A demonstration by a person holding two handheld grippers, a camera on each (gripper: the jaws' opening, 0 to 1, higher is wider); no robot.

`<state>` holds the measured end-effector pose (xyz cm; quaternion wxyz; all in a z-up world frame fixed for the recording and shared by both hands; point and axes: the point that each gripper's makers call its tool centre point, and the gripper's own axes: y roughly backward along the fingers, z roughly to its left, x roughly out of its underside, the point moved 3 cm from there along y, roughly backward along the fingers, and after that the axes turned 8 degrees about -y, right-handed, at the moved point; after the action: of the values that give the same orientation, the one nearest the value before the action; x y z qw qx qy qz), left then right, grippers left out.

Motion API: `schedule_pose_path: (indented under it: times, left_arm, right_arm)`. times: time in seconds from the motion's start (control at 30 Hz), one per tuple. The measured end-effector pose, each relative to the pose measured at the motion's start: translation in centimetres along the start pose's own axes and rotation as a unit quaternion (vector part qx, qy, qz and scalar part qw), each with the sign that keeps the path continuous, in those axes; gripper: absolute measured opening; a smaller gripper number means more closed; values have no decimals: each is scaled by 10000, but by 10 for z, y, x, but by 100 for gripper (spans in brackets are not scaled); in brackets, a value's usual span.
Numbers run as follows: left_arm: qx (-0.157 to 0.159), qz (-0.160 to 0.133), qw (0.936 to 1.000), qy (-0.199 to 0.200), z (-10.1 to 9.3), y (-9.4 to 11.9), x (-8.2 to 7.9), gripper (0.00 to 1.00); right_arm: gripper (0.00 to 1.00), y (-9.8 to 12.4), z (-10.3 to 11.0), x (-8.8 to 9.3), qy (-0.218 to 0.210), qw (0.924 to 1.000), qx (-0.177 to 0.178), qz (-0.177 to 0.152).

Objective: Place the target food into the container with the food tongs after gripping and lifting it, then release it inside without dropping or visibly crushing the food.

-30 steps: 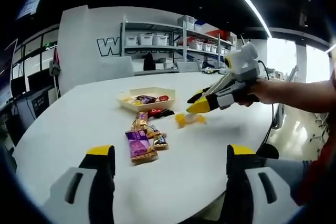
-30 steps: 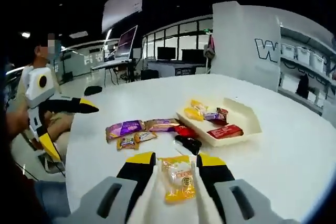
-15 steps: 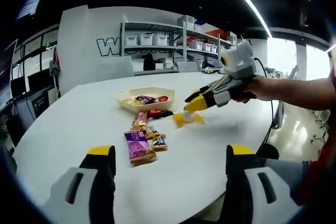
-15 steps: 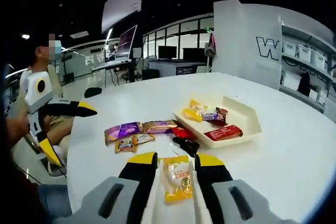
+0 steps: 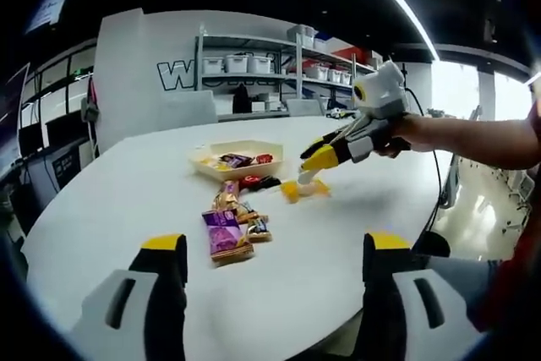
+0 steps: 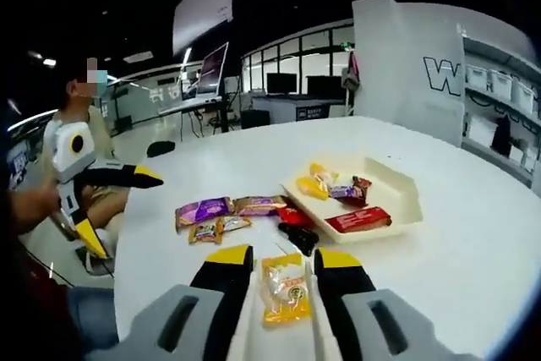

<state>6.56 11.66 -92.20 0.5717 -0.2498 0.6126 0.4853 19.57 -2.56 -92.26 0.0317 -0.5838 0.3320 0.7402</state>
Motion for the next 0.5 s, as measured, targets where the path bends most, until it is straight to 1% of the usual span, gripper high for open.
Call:
schedule_pose_path:
  times: [0.03, 0.1, 0.23, 0.33, 0.37, 0.4, 0.43, 0.47, 0.5]
  left_arm:
    - [4, -2, 10000, -2, 0, 0, 0, 83]
    - [15, -16, 10000, -10, -1, 0, -1, 83]
    - [1, 1, 10000, -3, 1, 0, 0, 83]
    - [-10, 1, 10000, 3, 2, 0, 0, 82]
    - [-15, 12, 10000, 9, 2, 0, 1, 82]
    - [-16, 17, 10000, 14, 2, 0, 2, 82]
    - [-11, 16, 10000, 18, 2, 0, 2, 82]
    - [1, 19, 10000, 23, 0, 0, 2, 82]
    - [6, 20, 10000, 21, 0, 0, 2, 82]
  right_arm:
    - [25, -2, 2, 3, 21, 9999, -70, 81]
    - [25, -3, 0, 2, 261, 9996, -16, 52]
    - [24, -5, 1, 4, 257, 9996, 15, 124]
    - [21, -7, 1, 6, 339, 9992, 78, 206]
    - [20, -7, 0, 5, 273, 9993, 94, 230]
    - [19, -6, -2, 4, 72, 9996, 172, 230]
    - [18, -6, -4, 3, -282, 9991, 268, 189]
    - [18, -5, -6, 2, -376, 9988, 294, 141]
    - [18, -5, -6, 2, -380, 9988, 294, 133]
